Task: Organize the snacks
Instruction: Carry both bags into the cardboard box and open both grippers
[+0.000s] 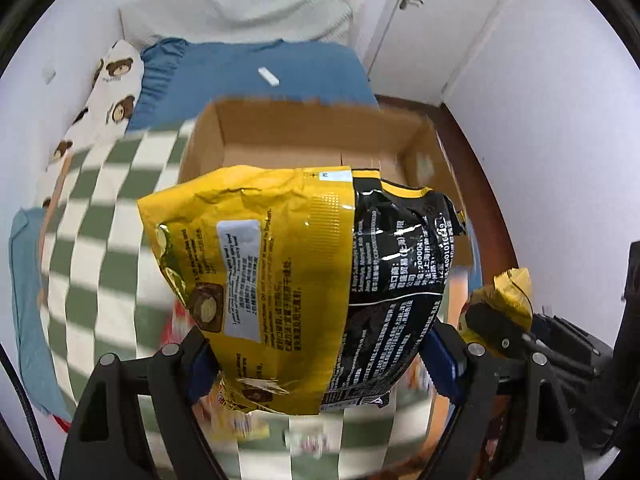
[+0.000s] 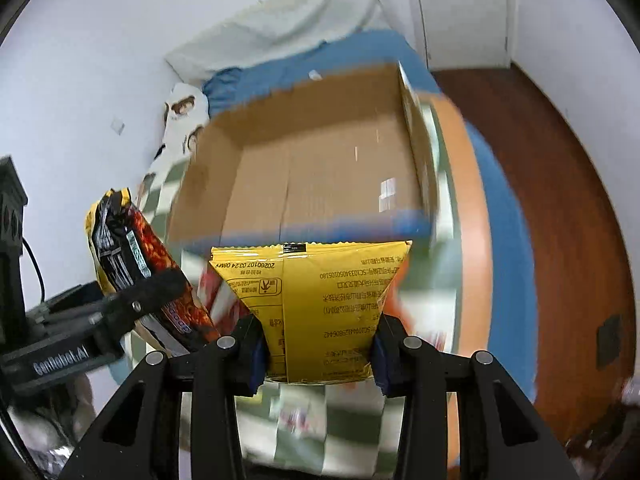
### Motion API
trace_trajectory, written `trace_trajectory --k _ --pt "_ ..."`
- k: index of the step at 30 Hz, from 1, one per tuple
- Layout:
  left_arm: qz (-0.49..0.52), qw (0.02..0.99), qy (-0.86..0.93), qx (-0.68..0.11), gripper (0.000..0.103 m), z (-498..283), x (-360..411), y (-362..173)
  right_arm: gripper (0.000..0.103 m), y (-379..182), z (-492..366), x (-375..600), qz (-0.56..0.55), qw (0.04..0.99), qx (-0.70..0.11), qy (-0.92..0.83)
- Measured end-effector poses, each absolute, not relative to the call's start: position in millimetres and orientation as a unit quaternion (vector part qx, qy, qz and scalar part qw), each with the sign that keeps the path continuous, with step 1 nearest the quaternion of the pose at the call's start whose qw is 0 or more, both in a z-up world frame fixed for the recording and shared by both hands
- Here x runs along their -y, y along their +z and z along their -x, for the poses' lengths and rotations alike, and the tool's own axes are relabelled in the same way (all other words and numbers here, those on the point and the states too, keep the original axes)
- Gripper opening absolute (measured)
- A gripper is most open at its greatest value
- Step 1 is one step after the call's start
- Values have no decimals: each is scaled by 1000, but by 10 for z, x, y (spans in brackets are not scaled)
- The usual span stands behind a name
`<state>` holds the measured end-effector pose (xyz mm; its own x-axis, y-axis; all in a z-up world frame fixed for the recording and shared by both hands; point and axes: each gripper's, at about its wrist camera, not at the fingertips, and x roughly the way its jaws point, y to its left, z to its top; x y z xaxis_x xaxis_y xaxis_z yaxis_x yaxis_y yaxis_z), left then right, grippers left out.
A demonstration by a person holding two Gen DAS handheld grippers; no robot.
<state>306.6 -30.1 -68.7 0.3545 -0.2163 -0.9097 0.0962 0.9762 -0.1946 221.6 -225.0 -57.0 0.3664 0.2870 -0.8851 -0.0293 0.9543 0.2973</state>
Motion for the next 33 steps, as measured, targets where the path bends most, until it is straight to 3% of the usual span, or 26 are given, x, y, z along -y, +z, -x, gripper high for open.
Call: trace_trajectory --k 4,8,18,19,21,22,23,33 --pt "45 812 -81 -577 84 -3854 347 -802 43 -576 -3023 2203 -84 817 -561 104" --pt "44 772 -76 -629 84 -4518 420 -1239 43 -850 -3688 2159 -69 794 -594 109" --pt "35 717 -45 -695 85 -5262 569 -2154 44 -1780 -4700 2169 -45 735 -668 108" --pt "31 715 -42 -697 85 -5322 565 -2203 48 -1851 -4781 2209 -42 729 -675 106" --pt "24 718 -33 -695 95 -5412 553 -2253 69 -1958 -4870 2271 -42 721 -685 100" --pt "24 722 -27 -691 98 -5442 548 -2251 88 -1995 -4906 2305 -41 718 -688 101" --pt "28 725 -28 -687 100 -5454 522 -2249 92 -2029 -4945 2358 -40 714 -692 99" --pt "24 744 -19 -667 100 -5262 411 -2095 93 -1900 -4684 2446 -32 713 -694 96"
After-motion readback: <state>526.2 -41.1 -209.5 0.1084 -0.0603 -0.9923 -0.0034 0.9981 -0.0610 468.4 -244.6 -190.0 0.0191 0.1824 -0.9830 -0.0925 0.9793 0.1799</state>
